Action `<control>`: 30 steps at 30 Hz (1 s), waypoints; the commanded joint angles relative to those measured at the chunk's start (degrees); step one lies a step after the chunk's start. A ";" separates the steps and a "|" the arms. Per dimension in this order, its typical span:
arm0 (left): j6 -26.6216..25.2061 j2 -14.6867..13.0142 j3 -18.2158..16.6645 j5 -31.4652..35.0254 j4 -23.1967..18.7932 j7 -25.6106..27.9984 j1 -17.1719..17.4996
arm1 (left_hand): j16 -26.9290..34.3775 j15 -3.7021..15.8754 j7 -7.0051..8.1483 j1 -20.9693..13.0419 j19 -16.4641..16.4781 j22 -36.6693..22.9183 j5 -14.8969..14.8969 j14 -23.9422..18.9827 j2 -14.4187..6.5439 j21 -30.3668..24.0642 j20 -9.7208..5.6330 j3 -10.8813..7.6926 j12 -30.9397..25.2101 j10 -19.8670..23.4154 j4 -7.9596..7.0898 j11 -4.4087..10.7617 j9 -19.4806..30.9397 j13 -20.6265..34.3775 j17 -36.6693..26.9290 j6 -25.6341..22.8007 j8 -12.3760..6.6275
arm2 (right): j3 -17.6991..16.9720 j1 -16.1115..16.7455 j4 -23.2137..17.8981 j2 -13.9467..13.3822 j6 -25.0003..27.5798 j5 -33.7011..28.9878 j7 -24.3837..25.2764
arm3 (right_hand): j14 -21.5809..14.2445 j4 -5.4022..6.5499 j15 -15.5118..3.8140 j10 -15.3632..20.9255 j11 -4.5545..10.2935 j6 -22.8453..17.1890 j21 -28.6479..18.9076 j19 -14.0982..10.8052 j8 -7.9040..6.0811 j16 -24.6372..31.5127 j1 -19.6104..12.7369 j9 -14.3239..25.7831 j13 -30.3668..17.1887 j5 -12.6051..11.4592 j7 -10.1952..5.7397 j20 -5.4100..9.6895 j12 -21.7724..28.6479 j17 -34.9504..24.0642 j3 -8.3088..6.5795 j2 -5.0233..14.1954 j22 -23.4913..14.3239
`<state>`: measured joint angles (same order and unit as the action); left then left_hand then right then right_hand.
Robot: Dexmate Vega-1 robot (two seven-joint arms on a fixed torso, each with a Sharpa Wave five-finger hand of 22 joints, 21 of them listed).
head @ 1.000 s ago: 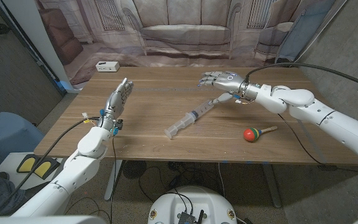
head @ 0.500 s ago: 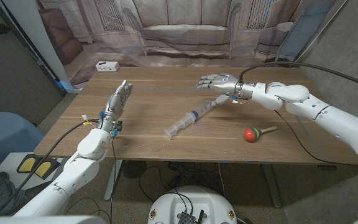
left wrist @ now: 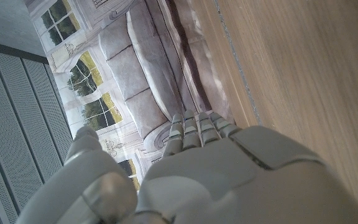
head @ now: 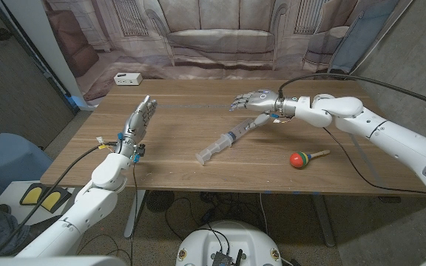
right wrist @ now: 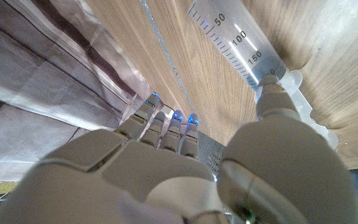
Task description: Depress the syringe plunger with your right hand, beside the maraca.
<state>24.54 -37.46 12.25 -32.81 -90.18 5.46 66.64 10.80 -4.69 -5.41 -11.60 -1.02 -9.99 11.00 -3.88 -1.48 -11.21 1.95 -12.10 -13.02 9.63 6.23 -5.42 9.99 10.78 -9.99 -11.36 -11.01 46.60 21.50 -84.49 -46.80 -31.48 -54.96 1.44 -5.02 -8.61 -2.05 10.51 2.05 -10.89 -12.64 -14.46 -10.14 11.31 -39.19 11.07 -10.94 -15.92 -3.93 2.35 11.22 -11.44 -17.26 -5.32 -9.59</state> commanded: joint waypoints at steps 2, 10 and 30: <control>-1.60 -0.62 0.14 0.05 -1.17 0.39 0.17 | -0.02 0.03 -0.05 -0.17 -0.03 -0.22 -0.05 -0.09 -0.24 0.00 0.64 -0.07 0.12 0.29 0.19 0.17 0.25 0.30 -0.26 -0.51 0.02 | 2.07 -2.53 0.58 1.60 -0.37 0.09 -7.85 | 0.14 -0.11 -0.28 -1.08 0.72 1.68 0.16 -0.46 0.13 0.08 -1.03 0.22 -0.11 -0.52 -1.04 0.56 -0.15 -0.21 -0.44 -0.08 -0.13; -2.31 -0.98 0.10 0.10 -1.85 0.63 0.35 | -0.05 0.06 -0.06 -0.20 -0.03 -0.23 -0.06 -0.04 -0.29 -0.01 0.66 -0.08 0.15 0.32 0.20 0.08 0.25 0.31 -0.26 -0.54 0.04 | 3.12 -3.47 1.19 2.31 -1.14 -0.24 -9.22 | 0.08 -0.04 0.00 -1.73 1.18 3.15 0.24 -0.97 0.19 0.11 -1.19 0.23 -0.10 -0.54 -1.42 0.18 -0.21 -0.26 -0.60 0.05 -0.15; -1.89 -0.77 0.32 -0.46 -0.77 -0.57 -0.66 | -0.06 0.03 -0.08 -0.28 -0.04 -0.23 -0.09 -0.04 -0.41 -0.02 0.66 -0.08 0.27 0.33 0.22 0.20 0.26 0.32 -0.26 -0.63 0.07 | 5.06 -5.89 4.72 6.63 0.74 4.08 -17.14 | -1.54 0.02 -0.11 -1.04 0.61 2.01 -0.41 -4.81 -0.98 0.55 -1.77 0.25 -0.05 -0.46 -0.30 -0.11 0.49 -0.33 -1.05 0.38 -0.16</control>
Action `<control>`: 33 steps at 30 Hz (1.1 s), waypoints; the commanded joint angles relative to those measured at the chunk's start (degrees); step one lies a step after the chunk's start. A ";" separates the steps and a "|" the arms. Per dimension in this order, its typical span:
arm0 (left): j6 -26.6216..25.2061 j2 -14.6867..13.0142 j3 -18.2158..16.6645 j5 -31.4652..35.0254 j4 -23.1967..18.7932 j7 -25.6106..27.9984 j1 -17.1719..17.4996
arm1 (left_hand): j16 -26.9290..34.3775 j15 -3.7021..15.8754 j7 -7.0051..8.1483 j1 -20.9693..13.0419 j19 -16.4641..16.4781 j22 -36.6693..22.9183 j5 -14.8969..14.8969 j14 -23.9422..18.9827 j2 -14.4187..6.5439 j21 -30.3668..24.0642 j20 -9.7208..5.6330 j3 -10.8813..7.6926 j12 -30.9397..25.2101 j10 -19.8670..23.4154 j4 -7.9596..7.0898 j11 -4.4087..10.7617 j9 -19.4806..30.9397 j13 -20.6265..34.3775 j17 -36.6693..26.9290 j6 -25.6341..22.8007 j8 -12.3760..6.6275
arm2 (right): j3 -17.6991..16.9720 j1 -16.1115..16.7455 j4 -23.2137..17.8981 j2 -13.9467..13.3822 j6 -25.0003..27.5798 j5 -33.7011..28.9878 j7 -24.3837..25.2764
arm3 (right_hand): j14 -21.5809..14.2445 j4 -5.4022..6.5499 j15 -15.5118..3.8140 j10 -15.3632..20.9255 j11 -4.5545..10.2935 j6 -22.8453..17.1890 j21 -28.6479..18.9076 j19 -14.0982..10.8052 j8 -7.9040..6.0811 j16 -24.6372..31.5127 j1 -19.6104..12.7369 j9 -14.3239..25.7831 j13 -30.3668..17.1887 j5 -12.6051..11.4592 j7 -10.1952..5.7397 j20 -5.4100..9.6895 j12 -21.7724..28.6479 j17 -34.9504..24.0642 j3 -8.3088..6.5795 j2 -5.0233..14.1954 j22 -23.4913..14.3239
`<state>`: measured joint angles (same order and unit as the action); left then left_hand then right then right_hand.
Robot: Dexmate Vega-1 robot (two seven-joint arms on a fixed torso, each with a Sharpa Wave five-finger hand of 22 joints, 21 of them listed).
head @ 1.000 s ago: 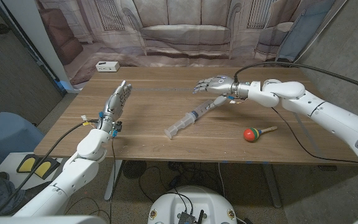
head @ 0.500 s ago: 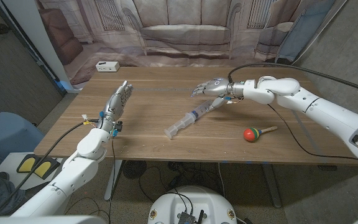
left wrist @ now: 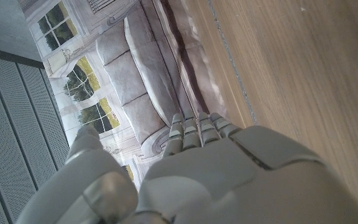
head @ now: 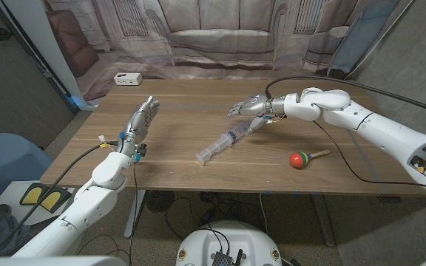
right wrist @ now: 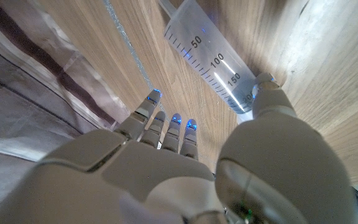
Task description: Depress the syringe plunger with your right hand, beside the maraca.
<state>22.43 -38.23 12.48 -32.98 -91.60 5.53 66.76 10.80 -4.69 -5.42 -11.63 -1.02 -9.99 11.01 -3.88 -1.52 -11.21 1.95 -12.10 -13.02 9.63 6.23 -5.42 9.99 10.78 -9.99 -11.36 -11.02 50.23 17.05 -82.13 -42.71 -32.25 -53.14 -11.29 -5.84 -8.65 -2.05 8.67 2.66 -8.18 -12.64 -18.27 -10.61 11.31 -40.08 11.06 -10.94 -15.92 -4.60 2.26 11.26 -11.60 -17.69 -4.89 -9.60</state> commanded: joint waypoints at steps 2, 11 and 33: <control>0.32 0.00 0.06 -0.26 0.71 -0.63 -0.82 | -0.06 0.02 -0.05 -0.26 -0.04 -0.23 -0.10 -0.04 -0.38 -0.02 0.67 -0.08 0.29 0.31 0.22 0.18 0.26 0.32 -0.26 -0.64 0.08 | 1.79 -1.76 3.05 2.95 1.45 2.43 -4.40 | -0.78 0.04 -0.12 0.92 0.00 -1.01 -0.38 -1.13 -0.64 0.55 -0.97 0.26 -0.04 -0.46 0.23 -0.03 0.52 -0.17 -0.68 -0.02 -0.14; 0.89 0.33 -0.24 -0.52 1.20 -0.45 -0.72 | -0.05 0.05 -0.05 -0.29 -0.05 -0.24 -0.12 -0.07 -0.42 -0.02 0.73 -0.07 0.34 0.31 0.23 0.30 0.26 0.32 -0.26 -0.62 0.12 | 2.57 -2.33 4.17 3.71 2.92 3.89 -6.10 | -1.30 -0.03 0.03 0.99 0.28 -1.08 -0.36 -1.70 -0.65 0.65 -1.34 0.25 -0.04 -0.47 0.24 -0.20 0.60 -0.18 -0.89 0.14 -0.14; 1.11 1.46 0.69 -1.21 3.65 -1.66 -2.65 | -0.03 0.07 -0.05 -0.35 -0.07 -0.24 -0.14 -0.18 -0.52 -0.02 0.80 -0.04 0.46 0.31 0.25 0.46 0.26 0.33 -0.27 -0.78 0.12 | 4.66 -4.44 4.88 5.43 5.15 7.88 -15.08 | -3.76 0.01 -0.04 2.01 -0.08 -2.22 -0.21 -3.81 -0.96 1.10 -2.02 0.22 -0.03 -0.28 0.88 -0.30 1.15 -0.25 -1.34 0.34 -0.13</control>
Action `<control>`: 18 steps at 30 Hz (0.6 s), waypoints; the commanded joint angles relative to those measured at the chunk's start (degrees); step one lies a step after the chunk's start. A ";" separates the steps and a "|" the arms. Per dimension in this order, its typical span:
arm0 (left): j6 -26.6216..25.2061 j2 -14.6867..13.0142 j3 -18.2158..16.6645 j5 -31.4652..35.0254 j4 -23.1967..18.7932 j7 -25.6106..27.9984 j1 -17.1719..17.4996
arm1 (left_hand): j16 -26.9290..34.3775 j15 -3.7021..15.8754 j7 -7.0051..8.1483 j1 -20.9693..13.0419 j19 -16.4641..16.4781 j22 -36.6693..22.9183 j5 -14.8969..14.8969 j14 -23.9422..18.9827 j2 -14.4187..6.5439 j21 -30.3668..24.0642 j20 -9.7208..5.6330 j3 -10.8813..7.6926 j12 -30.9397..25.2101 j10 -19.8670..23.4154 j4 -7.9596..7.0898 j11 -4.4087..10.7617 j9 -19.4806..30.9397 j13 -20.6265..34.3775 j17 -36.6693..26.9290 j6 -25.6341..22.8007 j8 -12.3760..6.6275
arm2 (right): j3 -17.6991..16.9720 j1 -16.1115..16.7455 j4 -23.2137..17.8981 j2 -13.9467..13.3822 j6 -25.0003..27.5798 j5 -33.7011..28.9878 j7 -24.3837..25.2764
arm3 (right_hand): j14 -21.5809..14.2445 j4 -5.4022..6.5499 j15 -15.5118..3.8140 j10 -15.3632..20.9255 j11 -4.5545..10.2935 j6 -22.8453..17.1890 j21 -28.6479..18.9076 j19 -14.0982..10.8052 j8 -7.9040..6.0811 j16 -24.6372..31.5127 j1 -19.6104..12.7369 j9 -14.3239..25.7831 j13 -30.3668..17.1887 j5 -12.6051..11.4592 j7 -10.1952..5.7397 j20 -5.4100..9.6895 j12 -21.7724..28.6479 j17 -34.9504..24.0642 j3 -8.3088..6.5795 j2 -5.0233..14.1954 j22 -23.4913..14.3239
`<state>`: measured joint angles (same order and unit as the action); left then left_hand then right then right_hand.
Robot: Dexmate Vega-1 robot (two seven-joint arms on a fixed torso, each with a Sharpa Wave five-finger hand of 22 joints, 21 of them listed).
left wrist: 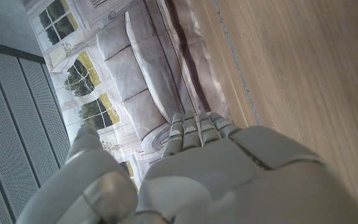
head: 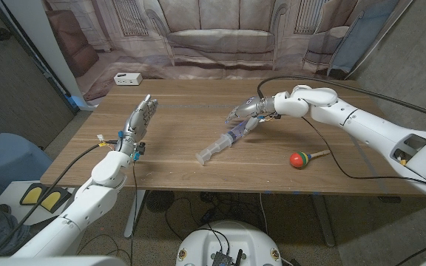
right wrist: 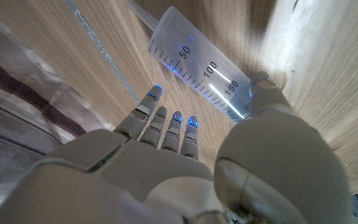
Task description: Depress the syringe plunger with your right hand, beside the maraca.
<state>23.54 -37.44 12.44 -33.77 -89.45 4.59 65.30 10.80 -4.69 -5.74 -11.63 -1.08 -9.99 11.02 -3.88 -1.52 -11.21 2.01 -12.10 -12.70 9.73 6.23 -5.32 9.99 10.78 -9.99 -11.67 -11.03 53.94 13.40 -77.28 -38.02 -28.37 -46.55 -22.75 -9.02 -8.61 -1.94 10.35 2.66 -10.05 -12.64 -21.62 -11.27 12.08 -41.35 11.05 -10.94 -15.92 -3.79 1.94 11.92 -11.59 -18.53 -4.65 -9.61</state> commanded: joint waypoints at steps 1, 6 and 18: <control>0.02 0.75 0.84 -0.50 1.68 -0.89 -1.34 | -0.04 0.08 0.27 -0.35 -0.03 -0.24 -0.15 -0.16 -0.52 -0.01 0.77 -0.04 0.12 0.26 0.25 0.37 0.27 0.33 -0.27 -0.45 0.13 | 0.94 -0.72 0.00 0.72 1.48 1.46 -3.81 | -0.61 -0.02 -0.16 0.36 -0.07 -0.35 -0.20 -0.48 -0.30 0.32 -0.76 0.23 -0.02 -0.27 0.04 0.01 0.49 -0.27 -0.51 0.12 -0.12; 0.25 1.23 1.49 -0.90 2.95 -2.02 -2.38 | -0.04 0.02 0.21 -0.36 -0.06 -0.24 -0.16 -0.16 -0.54 0.00 0.73 -0.02 0.17 0.20 0.25 0.17 0.27 0.33 -0.27 -0.44 0.15 | 1.32 -0.79 0.45 0.96 1.86 1.57 -4.20 | -0.79 -0.07 -0.19 0.36 -0.08 -0.37 -0.16 -0.68 -0.27 0.32 -0.95 0.23 -0.02 -0.27 0.18 0.01 0.49 -0.27 -0.62 0.18 -0.12; 1.09 1.11 1.39 -0.76 3.36 -2.18 -2.84 | -0.14 0.04 0.04 -0.41 -0.31 -0.24 -0.16 0.08 -0.59 0.08 0.60 -0.01 0.31 -0.02 0.27 0.15 0.27 0.34 -0.27 -0.25 0.24 | 1.91 -0.64 2.43 1.95 3.00 3.90 -5.75 | -0.03 -0.14 0.13 0.47 -0.45 -0.75 0.20 -0.59 -0.31 -0.17 -1.51 0.21 -0.01 -0.26 0.31 0.11 0.53 -0.29 -0.97 0.50 -0.12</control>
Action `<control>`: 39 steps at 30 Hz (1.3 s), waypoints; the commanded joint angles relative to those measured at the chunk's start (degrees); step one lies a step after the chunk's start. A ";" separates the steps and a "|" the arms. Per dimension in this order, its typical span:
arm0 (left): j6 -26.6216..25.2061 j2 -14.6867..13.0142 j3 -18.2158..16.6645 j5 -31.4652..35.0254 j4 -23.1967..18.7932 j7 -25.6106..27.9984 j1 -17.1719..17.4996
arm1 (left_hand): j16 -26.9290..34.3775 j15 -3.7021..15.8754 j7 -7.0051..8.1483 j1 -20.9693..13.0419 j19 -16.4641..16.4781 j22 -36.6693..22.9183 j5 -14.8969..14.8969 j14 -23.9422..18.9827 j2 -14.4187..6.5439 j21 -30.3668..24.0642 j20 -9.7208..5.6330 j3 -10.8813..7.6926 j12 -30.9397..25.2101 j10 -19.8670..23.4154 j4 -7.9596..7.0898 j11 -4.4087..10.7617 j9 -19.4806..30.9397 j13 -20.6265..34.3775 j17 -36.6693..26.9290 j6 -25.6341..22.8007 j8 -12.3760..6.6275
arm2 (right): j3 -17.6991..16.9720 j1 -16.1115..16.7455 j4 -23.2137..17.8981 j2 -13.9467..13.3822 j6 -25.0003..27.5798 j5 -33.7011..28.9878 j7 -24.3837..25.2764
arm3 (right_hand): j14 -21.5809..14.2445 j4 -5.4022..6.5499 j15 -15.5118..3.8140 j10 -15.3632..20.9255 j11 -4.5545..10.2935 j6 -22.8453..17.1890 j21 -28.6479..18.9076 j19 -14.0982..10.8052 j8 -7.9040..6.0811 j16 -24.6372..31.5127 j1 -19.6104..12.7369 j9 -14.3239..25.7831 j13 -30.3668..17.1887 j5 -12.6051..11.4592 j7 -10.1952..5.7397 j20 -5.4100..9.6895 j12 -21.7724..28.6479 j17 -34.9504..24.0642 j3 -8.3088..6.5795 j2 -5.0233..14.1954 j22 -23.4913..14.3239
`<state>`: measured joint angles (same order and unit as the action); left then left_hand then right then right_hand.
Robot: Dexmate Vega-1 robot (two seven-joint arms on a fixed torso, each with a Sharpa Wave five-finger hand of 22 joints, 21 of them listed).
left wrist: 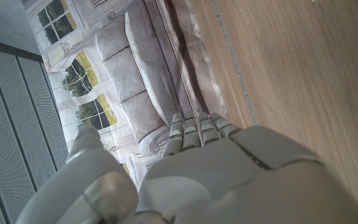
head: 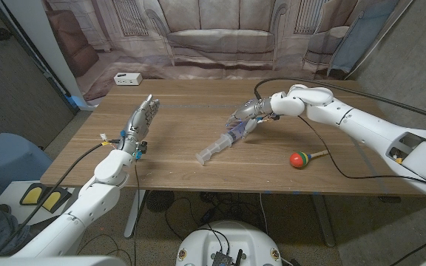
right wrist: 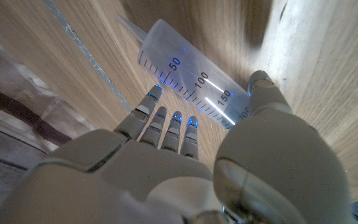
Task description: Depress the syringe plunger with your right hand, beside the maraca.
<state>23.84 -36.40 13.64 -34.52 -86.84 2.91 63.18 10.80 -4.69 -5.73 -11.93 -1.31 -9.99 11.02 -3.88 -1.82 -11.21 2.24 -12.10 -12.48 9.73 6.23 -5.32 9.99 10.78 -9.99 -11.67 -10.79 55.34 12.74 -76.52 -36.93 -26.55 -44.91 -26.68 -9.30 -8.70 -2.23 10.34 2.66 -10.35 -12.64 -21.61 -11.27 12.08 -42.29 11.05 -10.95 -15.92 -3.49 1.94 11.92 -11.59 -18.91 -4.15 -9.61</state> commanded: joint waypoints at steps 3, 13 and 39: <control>0.79 0.02 0.14 -0.12 0.61 -0.47 -0.59 | -0.18 -0.01 -0.02 -0.13 -0.26 -0.24 -0.16 0.20 -0.31 0.15 0.40 -0.01 0.12 -0.08 0.27 0.17 0.27 0.35 -0.27 -0.17 0.04 | 0.79 0.07 2.31 1.03 0.86 2.36 -0.98 | 0.50 -0.07 0.43 0.52 -0.47 -0.62 0.31 -0.55 -0.34 -0.29 -0.78 0.21 -0.01 -0.27 0.05 0.20 0.54 -0.31 -0.72 0.16 -0.11; 0.76 -0.40 -0.26 0.17 -0.32 0.30 0.14 | -0.19 -0.05 0.01 -0.17 -0.38 -0.24 -0.15 0.33 -0.38 0.15 0.41 0.00 0.20 -0.19 0.27 0.26 0.27 0.36 -0.28 -0.15 0.04 | 1.43 0.38 2.78 0.88 0.49 2.14 0.52 | 0.32 -0.15 0.24 1.30 -0.44 -1.89 0.58 -0.67 -0.67 -0.33 -1.53 0.20 0.00 -0.22 0.15 0.31 0.81 -0.33 -1.19 0.67 -0.11; 0.49 -0.92 -0.66 0.31 -1.97 0.74 1.28 | -0.13 -0.39 0.20 -0.23 -0.75 -0.25 -0.16 0.32 -0.43 0.19 0.97 0.06 0.31 -0.39 0.28 0.48 0.28 0.37 -0.29 -0.19 0.02 | 1.06 1.47 6.91 1.04 -2.44 4.44 7.41 | -13.19 -1.04 -3.33 13.41 -1.13 -15.04 -1.42 -17.83 -2.06 2.78 -15.58 0.14 0.12 2.49 0.58 4.01 3.70 -0.81 -3.65 5.73 -0.05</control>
<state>24.52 -37.14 13.13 -34.44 -88.07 3.39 64.04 10.80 -4.91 -5.73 -11.93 -1.95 -9.99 11.02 -3.67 -1.82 -10.93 2.87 -12.11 -12.30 9.52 6.23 -5.10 9.99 11.07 -9.99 -11.66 -10.80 56.62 13.59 -70.47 -35.51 -28.21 -40.75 -22.11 -21.03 -9.80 -2.44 22.47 1.25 -23.61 -13.55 -37.53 -12.78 14.26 -56.38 11.04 -10.66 -13.78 -2.75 3.48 15.09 -12.04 -22.23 1.03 -9.36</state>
